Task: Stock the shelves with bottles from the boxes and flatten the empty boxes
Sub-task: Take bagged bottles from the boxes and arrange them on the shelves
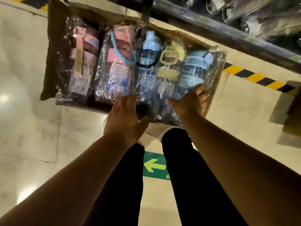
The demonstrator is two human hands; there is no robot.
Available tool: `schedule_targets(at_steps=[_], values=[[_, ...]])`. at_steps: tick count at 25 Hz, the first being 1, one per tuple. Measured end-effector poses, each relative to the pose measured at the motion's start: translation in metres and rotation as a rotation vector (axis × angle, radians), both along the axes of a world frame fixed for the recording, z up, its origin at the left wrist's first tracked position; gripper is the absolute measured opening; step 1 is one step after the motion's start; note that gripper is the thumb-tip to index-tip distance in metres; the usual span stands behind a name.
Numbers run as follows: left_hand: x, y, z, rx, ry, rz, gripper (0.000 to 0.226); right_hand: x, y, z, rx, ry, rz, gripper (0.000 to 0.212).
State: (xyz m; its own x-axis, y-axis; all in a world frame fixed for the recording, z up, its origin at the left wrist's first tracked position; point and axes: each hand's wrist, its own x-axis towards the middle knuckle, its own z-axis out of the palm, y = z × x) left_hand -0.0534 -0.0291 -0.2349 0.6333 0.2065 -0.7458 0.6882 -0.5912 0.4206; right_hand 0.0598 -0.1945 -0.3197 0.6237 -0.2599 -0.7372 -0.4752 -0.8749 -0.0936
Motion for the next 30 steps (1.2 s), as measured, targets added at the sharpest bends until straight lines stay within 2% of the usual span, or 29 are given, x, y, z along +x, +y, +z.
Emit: schedule_targets(at_steps=[3, 6, 10, 13, 17, 20, 22, 23, 26, 28, 30], values=[[0.003, -0.007, -0.002, -0.014, 0.023, 0.054, 0.070, -0.001, -0.009, -0.003, 0.011, -0.056, -0.028, 0.132], [0.018, -0.011, -0.004, -0.043, 0.065, 0.122, 0.066, 0.004, -0.019, 0.002, 0.060, -0.114, -0.114, 0.110], [0.032, -0.013, -0.019, -0.091, 0.142, 0.152, 0.065, 0.015, -0.014, 0.002, 0.122, -0.069, -0.184, 0.122], [0.034, -0.015, -0.022, -0.165, 0.194, 0.207, 0.066, 0.010, -0.010, 0.001, 0.124, -0.036, -0.122, 0.126], [0.029, -0.012, -0.022, -0.236, 0.222, 0.262, 0.062, 0.005, -0.015, 0.010, 0.238, -0.110, -0.264, 0.098], [0.031, -0.014, -0.022, -0.226, 0.177, 0.282, 0.052, 0.005, -0.018, 0.029, 0.439, -0.096, -0.416, 0.070], [0.038, -0.018, -0.014, -0.241, 0.109, 0.343, 0.042, 0.003, -0.017, 0.044, 0.597, -0.030, -0.509, 0.070], [0.042, -0.019, -0.008, -0.279, 0.078, 0.417, 0.038, 0.002, -0.014, 0.051, 0.710, -0.004, -0.537, 0.071], [0.055, -0.016, 0.006, -0.595, 0.019, 0.773, 0.037, -0.010, 0.000, 0.066, 0.936, 0.095, -0.543, 0.080], [0.059, -0.009, 0.011, -0.739, -0.062, 0.771, 0.045, -0.021, 0.012, 0.075, 0.980, 0.140, -0.427, 0.086], [0.056, 0.003, 0.008, -0.793, -0.143, 0.770, 0.040, -0.032, 0.024, 0.081, 1.006, 0.102, -0.275, 0.073]])
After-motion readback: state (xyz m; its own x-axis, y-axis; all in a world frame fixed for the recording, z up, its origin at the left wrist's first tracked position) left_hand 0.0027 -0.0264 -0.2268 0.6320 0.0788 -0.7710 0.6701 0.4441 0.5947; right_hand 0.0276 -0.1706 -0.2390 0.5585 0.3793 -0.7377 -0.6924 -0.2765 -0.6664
